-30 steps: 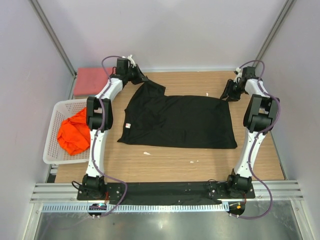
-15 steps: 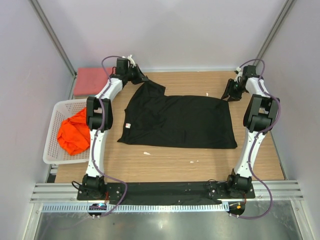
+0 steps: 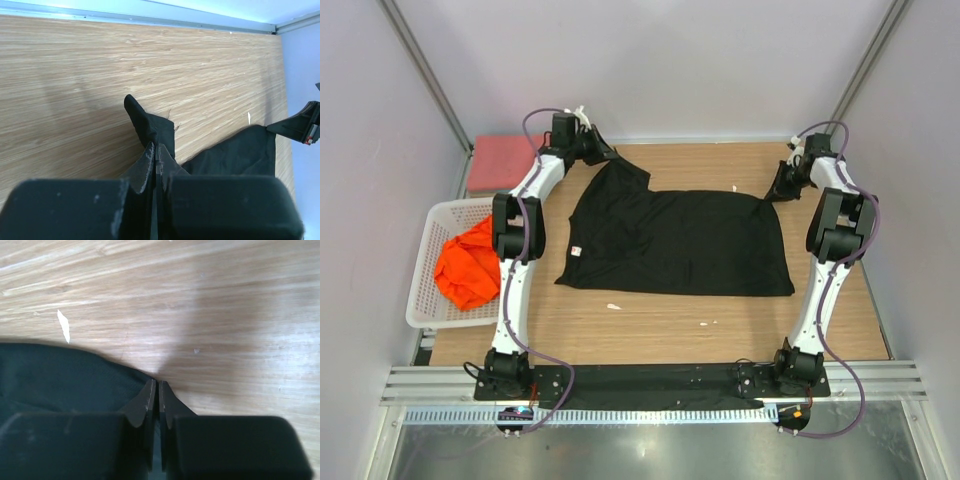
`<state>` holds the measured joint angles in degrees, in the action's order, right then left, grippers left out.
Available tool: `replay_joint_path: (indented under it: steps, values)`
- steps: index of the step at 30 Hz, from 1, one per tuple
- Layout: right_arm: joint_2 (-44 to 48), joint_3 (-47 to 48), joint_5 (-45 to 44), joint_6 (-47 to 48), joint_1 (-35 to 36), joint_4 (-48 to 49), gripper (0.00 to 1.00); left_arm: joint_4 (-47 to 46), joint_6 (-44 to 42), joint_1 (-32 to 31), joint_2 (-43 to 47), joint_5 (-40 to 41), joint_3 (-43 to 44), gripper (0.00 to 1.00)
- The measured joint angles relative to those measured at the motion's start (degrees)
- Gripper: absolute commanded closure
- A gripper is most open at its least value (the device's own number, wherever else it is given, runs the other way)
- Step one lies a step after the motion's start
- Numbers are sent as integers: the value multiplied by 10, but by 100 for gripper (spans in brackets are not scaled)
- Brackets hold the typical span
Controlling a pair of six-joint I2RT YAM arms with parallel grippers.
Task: Fold and stack the t-shirts
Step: Fold the tshirt
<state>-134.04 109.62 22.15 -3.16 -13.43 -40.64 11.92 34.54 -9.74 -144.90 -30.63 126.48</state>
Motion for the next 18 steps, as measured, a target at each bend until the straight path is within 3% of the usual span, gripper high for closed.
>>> replay_joint_path:
  steps: [4,10,15,18]
  values:
    - [13,-40,18,4,-2,60,96,-9,5,1,0,-9,1,100]
    - [86,-177,14,9,-3,180,94,-35,15,16,3,-37,-7,100]
    - [139,-268,11,-5,-3,279,93,-47,7,27,38,-53,-62,100]
    - [151,-287,12,-18,-3,319,85,-55,0,29,64,-62,-93,100]
